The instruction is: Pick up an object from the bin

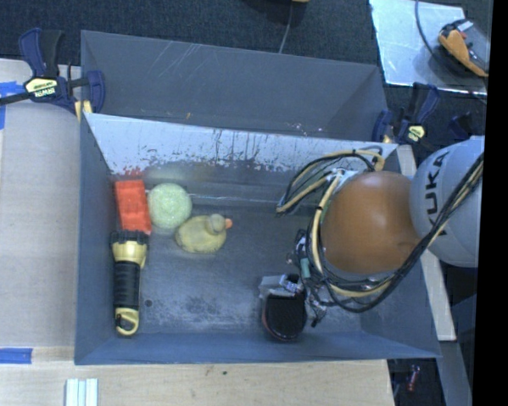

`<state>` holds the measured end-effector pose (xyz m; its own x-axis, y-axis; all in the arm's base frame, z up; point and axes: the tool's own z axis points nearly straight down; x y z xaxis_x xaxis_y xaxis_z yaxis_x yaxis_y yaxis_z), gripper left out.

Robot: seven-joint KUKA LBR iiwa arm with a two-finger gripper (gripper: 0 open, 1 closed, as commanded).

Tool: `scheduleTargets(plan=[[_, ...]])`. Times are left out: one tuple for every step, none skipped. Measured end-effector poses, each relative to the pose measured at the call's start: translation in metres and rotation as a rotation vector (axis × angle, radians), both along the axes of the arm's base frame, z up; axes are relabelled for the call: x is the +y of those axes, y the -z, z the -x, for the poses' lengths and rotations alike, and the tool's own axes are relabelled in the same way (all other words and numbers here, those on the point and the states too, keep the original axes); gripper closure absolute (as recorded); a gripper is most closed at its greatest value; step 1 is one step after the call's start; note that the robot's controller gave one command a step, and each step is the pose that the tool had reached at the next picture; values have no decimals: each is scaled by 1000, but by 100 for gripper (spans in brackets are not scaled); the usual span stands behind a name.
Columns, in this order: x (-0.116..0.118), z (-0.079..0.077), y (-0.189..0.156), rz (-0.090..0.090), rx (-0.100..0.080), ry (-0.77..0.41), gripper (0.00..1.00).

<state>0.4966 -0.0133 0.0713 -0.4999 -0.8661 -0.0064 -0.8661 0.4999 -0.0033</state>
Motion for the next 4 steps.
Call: scheduleTargets(plan=[[0, 3, -21, 0, 8, 2, 100], [0, 1, -42, 0, 2, 4, 100], [1, 3, -62, -2, 9, 5, 100], [0, 1, -88, -1, 2, 7, 100]])
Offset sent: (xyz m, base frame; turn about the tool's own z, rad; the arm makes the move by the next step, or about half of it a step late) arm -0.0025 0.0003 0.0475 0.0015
